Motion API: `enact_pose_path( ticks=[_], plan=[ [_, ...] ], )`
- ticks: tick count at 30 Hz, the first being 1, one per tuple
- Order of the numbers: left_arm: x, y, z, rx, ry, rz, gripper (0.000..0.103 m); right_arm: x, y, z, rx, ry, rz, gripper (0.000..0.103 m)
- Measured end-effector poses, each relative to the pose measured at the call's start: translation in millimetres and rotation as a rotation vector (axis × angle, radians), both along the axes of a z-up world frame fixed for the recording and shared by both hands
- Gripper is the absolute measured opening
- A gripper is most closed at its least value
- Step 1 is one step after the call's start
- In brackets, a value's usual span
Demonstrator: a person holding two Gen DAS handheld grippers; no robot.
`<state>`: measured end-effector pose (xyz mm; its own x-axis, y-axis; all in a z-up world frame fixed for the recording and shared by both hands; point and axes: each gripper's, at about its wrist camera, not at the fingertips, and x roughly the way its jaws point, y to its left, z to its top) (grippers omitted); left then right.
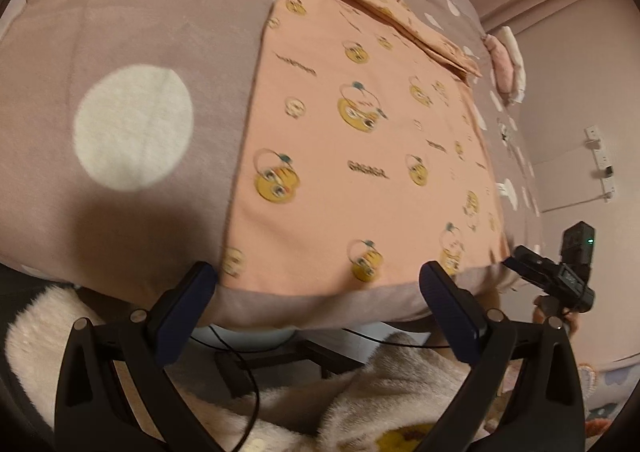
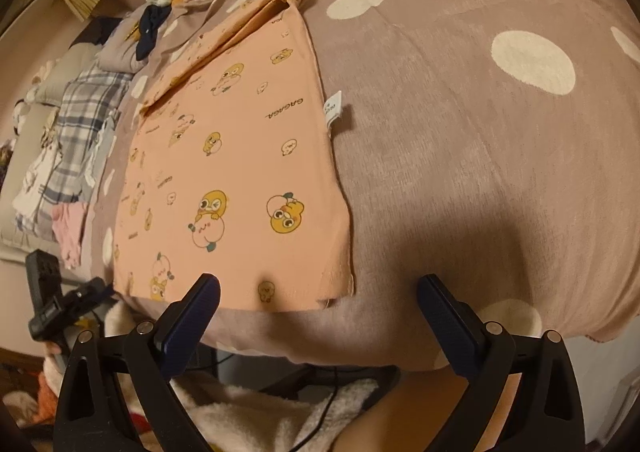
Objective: Fold small clothes
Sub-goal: 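Move both tools to the hem of the folded garment, then grasp the hem corners with the left tool while the right tool grasps too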
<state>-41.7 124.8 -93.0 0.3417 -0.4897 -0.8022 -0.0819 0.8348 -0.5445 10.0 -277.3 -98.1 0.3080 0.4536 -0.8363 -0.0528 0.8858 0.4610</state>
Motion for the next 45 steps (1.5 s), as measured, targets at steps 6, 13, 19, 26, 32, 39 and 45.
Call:
enact_pose_path(
  ticks=[6, 13, 19, 26, 32, 39, 45],
  plan=[
    [-1, 6, -2, -0.083, 0.013, 0.037, 0.101, -5, -5, -3, 0.024, 0.012, -0.010, 0.099],
    [5, 7, 2, -0.164, 0.016, 0.049, 0.083, -5, -3, -3, 0.010, 0.014, -0.010, 0.099],
    [11, -2, 6, -0.157, 0.013, 0.019, 0.082, -6, -2, -4, -0.015, 0.013, 0.000, 0.099],
    [14, 18, -2, -0.165, 0.057, 0.096, 0.081, -8, -3, -5, -0.010, 0.016, -0.006, 0.099],
    [12, 15, 0, -0.108, 0.057, 0.075, 0.058, -10, -3, -6, -0.016, 0.014, -0.008, 0.099],
    [14, 6, -3, -0.086, 0.056, 0.029, 0.045, -10, -9, -5, 0.036, 0.033, -0.042, 0.099],
    [18, 9, -5, -0.094, 0.078, 0.050, 0.041, -15, -18, -6, 0.115, 0.039, -0.066, 0.093]
  ],
)
